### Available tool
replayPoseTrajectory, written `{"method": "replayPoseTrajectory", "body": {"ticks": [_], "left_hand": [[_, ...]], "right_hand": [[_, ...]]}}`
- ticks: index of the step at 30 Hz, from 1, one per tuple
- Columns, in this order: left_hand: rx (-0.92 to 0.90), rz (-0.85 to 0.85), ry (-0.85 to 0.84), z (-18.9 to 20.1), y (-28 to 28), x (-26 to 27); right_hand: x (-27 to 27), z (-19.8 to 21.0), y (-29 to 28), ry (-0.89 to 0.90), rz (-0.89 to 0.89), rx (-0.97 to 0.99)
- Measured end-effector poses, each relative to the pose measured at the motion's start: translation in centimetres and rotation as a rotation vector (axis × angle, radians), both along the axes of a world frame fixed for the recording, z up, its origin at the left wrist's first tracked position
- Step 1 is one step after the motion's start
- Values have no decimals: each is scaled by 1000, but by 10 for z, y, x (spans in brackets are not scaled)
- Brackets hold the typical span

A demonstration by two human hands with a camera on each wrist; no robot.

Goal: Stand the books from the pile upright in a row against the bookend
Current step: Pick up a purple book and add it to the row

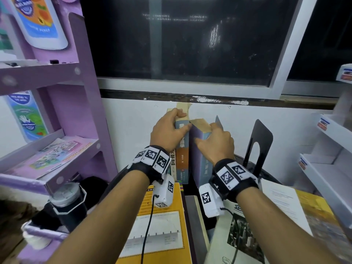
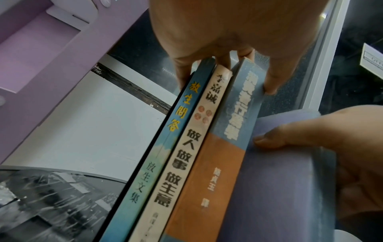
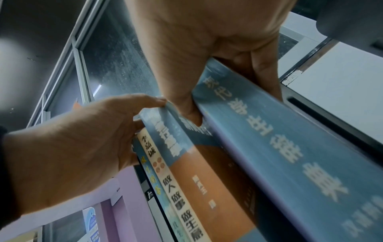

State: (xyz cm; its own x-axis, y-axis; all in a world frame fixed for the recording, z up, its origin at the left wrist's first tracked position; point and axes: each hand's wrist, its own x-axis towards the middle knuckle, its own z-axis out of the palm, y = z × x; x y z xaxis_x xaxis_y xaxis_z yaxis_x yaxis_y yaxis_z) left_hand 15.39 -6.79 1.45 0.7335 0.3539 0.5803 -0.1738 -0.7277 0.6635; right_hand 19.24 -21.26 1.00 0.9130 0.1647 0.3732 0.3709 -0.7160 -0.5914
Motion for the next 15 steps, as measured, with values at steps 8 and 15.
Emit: {"method": "replayPoseTrajectory", "body": {"ticks": [8, 15], "left_hand": [[48, -4, -20, -2, 0, 0], [56, -10, -22, -3, 2, 1]], "right_hand": [[-4, -5, 3, -11, 91, -65], [-15, -6, -12, 88, 224, -217]]}}
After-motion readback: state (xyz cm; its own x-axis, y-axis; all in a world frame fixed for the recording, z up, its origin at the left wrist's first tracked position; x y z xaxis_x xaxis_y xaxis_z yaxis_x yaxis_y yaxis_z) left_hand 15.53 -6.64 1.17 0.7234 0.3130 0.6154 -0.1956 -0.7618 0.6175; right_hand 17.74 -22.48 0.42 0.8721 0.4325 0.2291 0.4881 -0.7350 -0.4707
